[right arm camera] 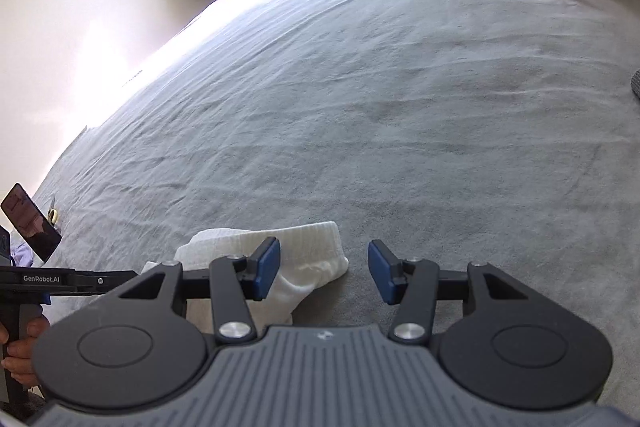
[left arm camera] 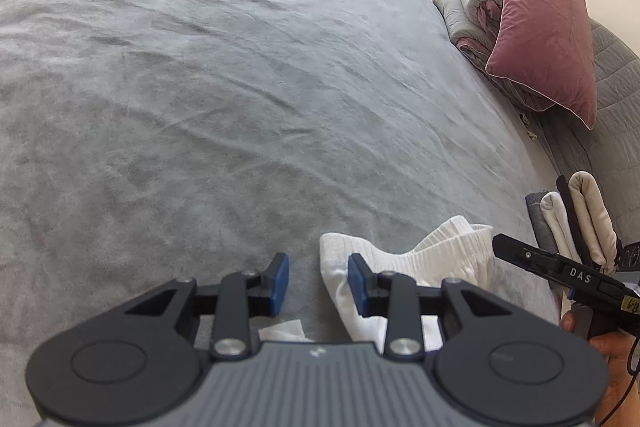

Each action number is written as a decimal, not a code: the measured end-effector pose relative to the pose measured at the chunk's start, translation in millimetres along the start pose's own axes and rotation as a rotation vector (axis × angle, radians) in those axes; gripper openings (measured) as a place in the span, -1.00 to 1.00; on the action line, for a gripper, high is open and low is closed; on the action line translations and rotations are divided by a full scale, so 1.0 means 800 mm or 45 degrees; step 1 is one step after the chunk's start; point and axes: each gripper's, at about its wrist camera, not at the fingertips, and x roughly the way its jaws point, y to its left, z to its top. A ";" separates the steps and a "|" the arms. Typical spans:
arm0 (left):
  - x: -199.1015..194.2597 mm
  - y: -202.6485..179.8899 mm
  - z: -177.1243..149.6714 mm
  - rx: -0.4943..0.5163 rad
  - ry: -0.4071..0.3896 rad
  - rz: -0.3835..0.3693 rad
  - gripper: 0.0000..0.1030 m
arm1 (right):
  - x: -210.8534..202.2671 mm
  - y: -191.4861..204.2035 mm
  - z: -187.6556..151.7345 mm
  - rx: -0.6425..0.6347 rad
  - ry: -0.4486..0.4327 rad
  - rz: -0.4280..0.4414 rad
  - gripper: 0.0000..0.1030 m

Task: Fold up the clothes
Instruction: 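Grasp the elastic waistband with the left gripper while the right gripper holds the fabric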

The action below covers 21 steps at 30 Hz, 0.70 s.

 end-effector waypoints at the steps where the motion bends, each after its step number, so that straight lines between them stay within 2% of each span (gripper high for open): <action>1: 0.001 0.001 0.000 -0.002 0.004 -0.003 -0.36 | 0.003 -0.003 -0.002 0.015 -0.005 0.013 0.04; 6: 0.008 -0.005 0.000 0.013 0.008 -0.013 -0.37 | 0.018 -0.011 -0.008 0.051 -0.032 0.034 -0.06; 9: 0.012 -0.009 0.000 0.024 0.001 -0.013 -0.38 | 0.026 -0.004 -0.010 0.012 -0.048 0.029 -0.25; 10: 0.013 -0.010 -0.001 0.030 -0.001 -0.014 -0.46 | 0.028 -0.001 -0.011 -0.001 -0.051 0.026 -0.41; 11: 0.014 -0.012 -0.002 0.032 -0.004 -0.008 -0.64 | 0.029 0.002 -0.012 -0.013 -0.049 0.021 -0.55; 13: 0.015 -0.015 -0.003 0.037 -0.010 0.004 -0.82 | 0.029 0.010 -0.011 -0.045 -0.056 -0.006 -0.69; 15: 0.008 -0.019 -0.005 0.042 -0.055 0.041 -0.89 | 0.025 0.019 -0.008 -0.085 -0.078 -0.033 -0.78; 21: -0.025 -0.023 -0.004 0.068 -0.231 0.153 -0.90 | 0.017 0.060 0.021 -0.245 -0.195 -0.108 -0.82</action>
